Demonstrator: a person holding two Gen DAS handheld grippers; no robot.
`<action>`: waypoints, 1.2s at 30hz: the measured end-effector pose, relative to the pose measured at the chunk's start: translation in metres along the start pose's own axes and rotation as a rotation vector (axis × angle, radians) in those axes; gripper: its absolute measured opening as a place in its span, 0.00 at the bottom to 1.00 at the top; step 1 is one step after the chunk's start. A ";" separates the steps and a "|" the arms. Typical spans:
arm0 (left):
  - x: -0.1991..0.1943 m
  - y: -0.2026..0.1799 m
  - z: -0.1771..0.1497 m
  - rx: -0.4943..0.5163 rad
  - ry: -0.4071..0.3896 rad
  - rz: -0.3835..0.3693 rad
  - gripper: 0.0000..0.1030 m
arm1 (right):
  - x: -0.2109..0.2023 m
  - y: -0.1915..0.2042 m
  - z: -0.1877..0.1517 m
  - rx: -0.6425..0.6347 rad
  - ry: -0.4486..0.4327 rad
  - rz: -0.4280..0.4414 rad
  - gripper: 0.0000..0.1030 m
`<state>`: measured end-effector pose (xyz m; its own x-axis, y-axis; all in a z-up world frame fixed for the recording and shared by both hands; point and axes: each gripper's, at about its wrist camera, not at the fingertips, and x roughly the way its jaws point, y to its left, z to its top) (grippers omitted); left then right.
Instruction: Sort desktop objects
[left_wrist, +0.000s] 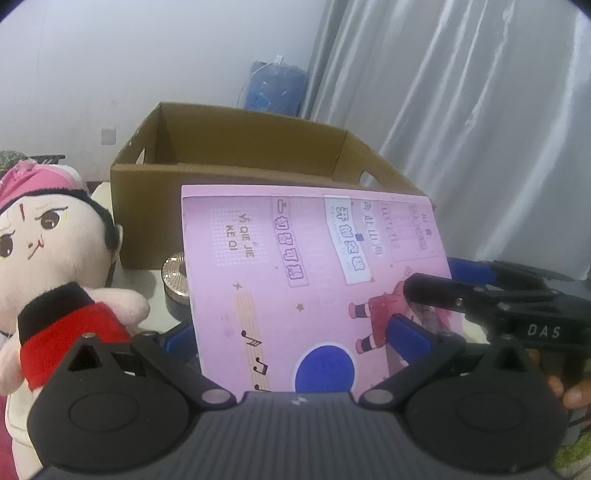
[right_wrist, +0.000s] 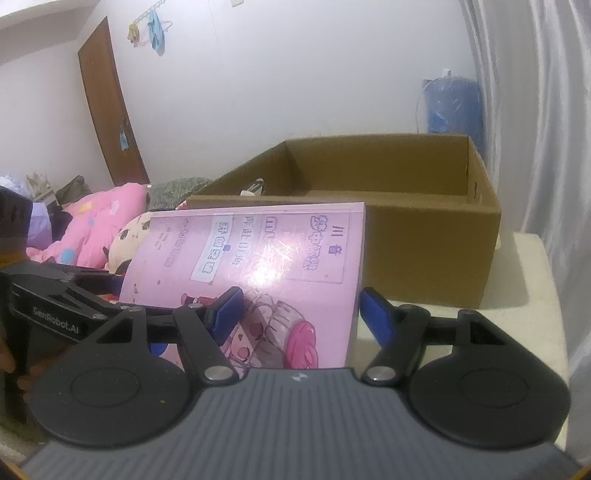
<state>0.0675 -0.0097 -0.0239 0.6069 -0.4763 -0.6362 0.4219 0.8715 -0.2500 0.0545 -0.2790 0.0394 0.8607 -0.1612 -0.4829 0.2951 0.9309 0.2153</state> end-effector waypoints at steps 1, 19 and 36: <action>-0.001 0.000 0.001 0.000 -0.007 -0.001 1.00 | -0.001 0.000 0.001 0.000 -0.003 -0.001 0.68; -0.003 0.001 0.032 0.003 -0.070 -0.019 1.00 | 0.003 -0.004 0.034 -0.019 -0.047 -0.019 0.68; 0.008 -0.005 0.090 0.046 -0.127 -0.020 1.00 | 0.020 -0.027 0.083 -0.016 -0.109 -0.038 0.68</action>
<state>0.1314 -0.0283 0.0378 0.6773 -0.5073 -0.5328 0.4638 0.8566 -0.2260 0.0979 -0.3349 0.0949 0.8891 -0.2304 -0.3954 0.3225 0.9284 0.1844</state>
